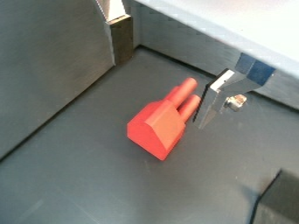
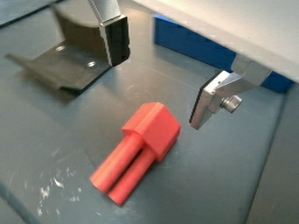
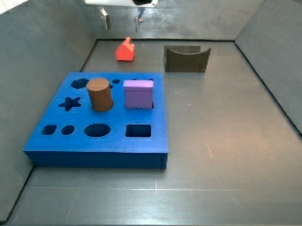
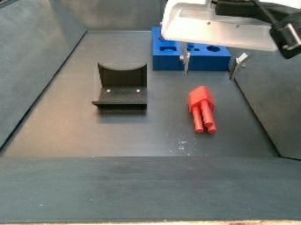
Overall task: Pick up the 3 prong object. Move up. Rotate the 3 prong object. Place the 3 prong object on the fixture. Regrasp the 3 prong object. Move to above the board. Insert the 3 prong object.
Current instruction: Rotate the 3 prong object.
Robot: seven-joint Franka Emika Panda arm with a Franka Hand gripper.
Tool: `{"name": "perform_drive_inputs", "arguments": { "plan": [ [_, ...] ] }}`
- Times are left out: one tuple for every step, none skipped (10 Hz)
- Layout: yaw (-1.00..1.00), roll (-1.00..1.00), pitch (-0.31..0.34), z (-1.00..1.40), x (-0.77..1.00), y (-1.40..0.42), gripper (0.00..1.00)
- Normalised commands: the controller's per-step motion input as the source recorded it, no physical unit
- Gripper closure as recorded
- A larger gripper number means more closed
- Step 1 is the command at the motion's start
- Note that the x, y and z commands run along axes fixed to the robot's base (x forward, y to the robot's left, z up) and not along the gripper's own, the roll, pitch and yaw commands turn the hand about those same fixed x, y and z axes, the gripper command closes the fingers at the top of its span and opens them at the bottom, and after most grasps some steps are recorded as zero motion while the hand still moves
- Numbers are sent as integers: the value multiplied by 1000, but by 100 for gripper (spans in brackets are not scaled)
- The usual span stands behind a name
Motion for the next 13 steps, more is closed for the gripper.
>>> {"name": "perform_drive_inputs", "arguments": {
  "plan": [
    [578,12,-37,-41,31,4,0],
    [441,12,-36,-42,30,4,0],
    [246,12,-36,-42,29,4,0],
    [0,0,0,-1000,0,0,0],
    [-58,1,-4,-1000,3,1,0],
    [-58,3,-30,-1000,17,3,0],
    [-51,1,-35,-1000,23,7,0],
    [-43,-4,-37,-1000,29,10,0],
    [-34,-11,-34,-1000,35,12,0],
    [-29,-16,-33,-1000,45,14,0],
    [-26,-20,-31,-915,47,15,0],
    [-21,-27,-31,-754,47,15,0],
    [-18,-30,-36,-638,42,13,0]
  ]
}}
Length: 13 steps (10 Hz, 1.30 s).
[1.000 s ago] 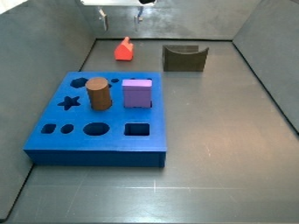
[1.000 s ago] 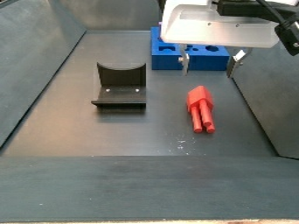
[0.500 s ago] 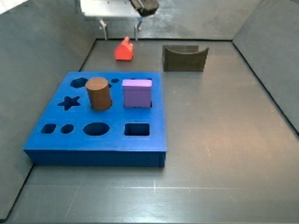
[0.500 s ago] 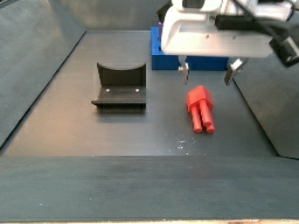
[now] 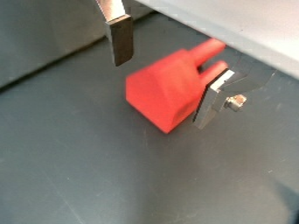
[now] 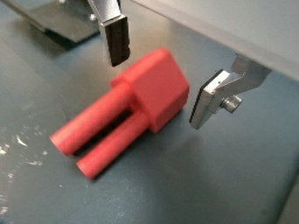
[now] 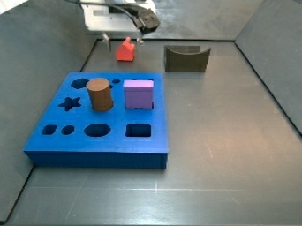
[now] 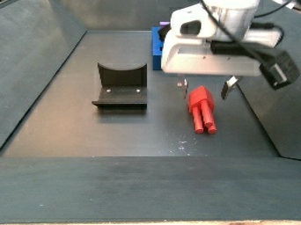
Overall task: Pick up the 3 prong object. Move up. Rotate the 3 prong object. Place the 3 prong object on the fixture. Regrasp the 3 prong object. Move to above the board. Insert the 3 prong object.
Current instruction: Rotate the 3 prong object, then move up, then place the 3 prong object on the fixture.
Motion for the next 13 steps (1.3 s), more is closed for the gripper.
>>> {"name": "perform_drive_inputs", "arguments": {
  "plan": [
    [-13,-34,-44,-487,36,10,0],
    [-9,-38,-48,-377,33,8,0],
    [-4,-42,-52,-234,31,8,0],
    [0,0,0,0,0,0,100],
    [0,0,0,833,0,0,100],
    [0,-2,14,807,-17,-3,100],
    [-2,-3,31,719,-29,-2,100],
    [-3,-1,38,645,-23,2,100],
    [-8,2,54,474,-14,7,100],
    [-12,7,56,336,-15,8,100],
    [0,0,0,1000,0,0,100],
    [-1,7,-2,1000,3,1,100],
    [-2,7,16,1000,-3,1,100]
  ]
}}
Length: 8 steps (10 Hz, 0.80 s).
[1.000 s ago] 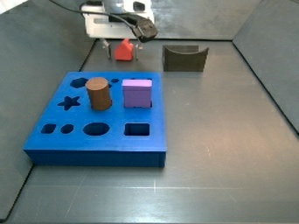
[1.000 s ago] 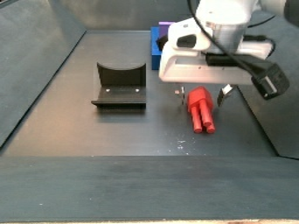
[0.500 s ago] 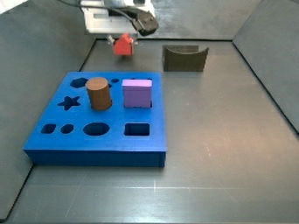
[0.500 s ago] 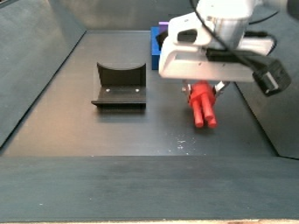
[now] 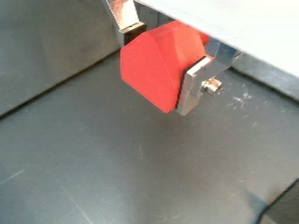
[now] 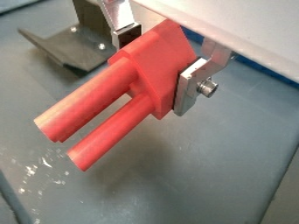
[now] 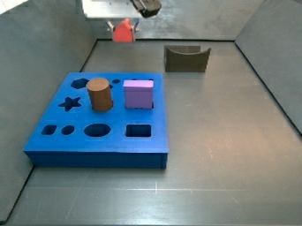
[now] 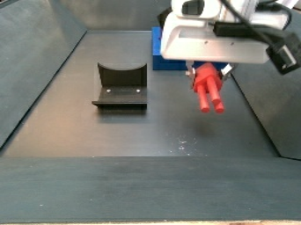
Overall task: Pick up the 3 prong object. Move up. Rotate the 3 prong object. Place the 3 prong object on the fixture. Regrasp the 3 prong object. Move to above the board. Insert the 3 prong object.
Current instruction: Place the 3 prong object on the fixture.
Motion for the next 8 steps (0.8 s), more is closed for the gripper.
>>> {"name": "perform_drive_inputs", "arguments": {
  "plan": [
    [-3,8,23,1000,-4,2,100],
    [-5,12,34,1000,-13,4,100],
    [-6,17,36,1000,-18,6,100],
    [-9,24,39,1000,-24,9,100],
    [-11,30,43,1000,-28,12,100],
    [-14,36,48,945,-28,16,100],
    [-15,39,51,841,-25,18,100],
    [-18,45,61,631,-15,19,100]
  ]
}}
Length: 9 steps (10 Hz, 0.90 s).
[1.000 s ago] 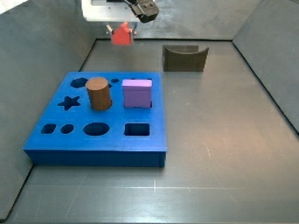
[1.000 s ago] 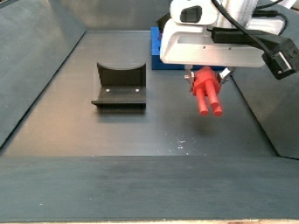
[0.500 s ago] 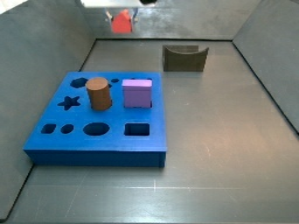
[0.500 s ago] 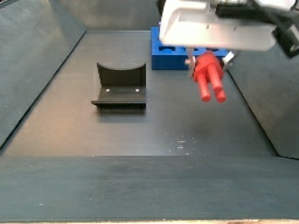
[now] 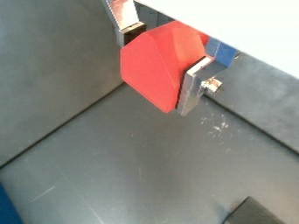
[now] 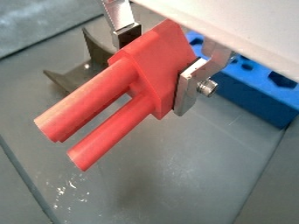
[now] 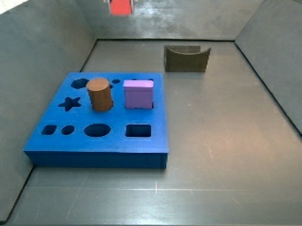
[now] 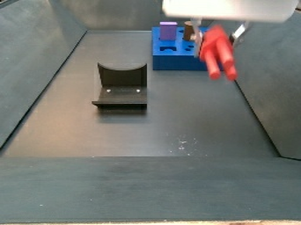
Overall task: Pick up the 3 prong object. Move up. Rotate the 3 prong object. Place the 3 prong object on the fixture. Regrasp the 3 prong object. Move to above the board. Insert the 3 prong object.
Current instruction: Place the 3 prong object on the fixture.
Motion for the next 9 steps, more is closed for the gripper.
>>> {"name": "perform_drive_inputs", "arguments": {
  "plan": [
    [-18,48,72,472,-8,21,100],
    [-18,50,83,312,-3,21,100],
    [12,475,-131,253,1000,-164,100],
    [24,466,-98,211,1000,-164,100],
    [44,421,-58,197,1000,-156,100],
    [45,357,-39,188,1000,-149,100],
    [32,197,10,166,1000,-133,100],
    [30,153,33,158,1000,-127,100],
    [31,121,74,145,1000,-115,100]
  ]
}}
